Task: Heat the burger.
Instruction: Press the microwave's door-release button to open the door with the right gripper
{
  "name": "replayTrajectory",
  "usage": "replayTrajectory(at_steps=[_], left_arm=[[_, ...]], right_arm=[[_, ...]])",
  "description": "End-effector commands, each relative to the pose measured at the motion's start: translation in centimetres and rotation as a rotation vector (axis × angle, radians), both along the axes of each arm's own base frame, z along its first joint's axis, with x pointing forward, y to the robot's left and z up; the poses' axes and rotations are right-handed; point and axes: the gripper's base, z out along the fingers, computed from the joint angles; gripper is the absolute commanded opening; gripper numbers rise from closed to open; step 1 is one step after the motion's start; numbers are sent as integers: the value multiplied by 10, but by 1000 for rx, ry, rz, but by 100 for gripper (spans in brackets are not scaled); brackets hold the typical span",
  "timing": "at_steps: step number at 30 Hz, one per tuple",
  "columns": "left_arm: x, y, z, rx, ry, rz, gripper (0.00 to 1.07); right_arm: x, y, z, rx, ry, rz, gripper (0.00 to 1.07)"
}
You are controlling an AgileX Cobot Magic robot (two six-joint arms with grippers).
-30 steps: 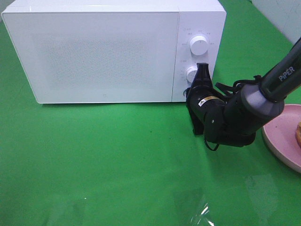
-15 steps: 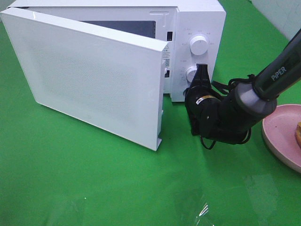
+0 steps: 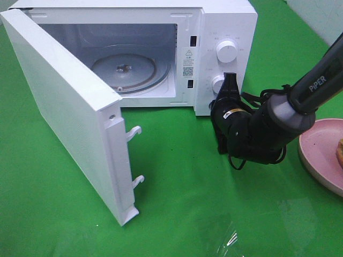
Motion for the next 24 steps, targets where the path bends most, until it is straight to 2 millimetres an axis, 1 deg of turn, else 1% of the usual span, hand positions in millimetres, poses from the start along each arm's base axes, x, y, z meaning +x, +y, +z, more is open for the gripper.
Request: replayTrajectory(at_steps=[1,2,5,7,11,15,21,22,23,24], left_arm=[[-3,0,-1,-4,-31,2,0],[-3,0,-1,-4,-31,2,0],[-3,0,-1,-4,-31,2,0],[-3,0,-1,-4,-31,2,0],[-3,0,-1,-4,-31,2,0],[-3,0,-1,-4,-31,2,0],[-3,0,-1,-4,-31,2,0],[-3,0,-1,-4,-31,2,0],[-3,0,-1,-4,-31,2,0],[-3,0,-1,-4,-31,2,0]], right_arm=[[25,-14,60,5,-462,-101,0],[21,-13,55,6,-418,-84,0],[17,-12,53,5,-393,-72,0],[4,-8,44,3,-309,-33,0],[-2,-4,41,-4,-270,19,0],[-9,0,36,-12,-188,99,0],[-18,-3,41,-19,-157,124,0],[-23,-5,42,-25,-119,135,0],[-23,-5,42,-25,-119,135,0],[-29,-7,42,-37,-69,149,0]])
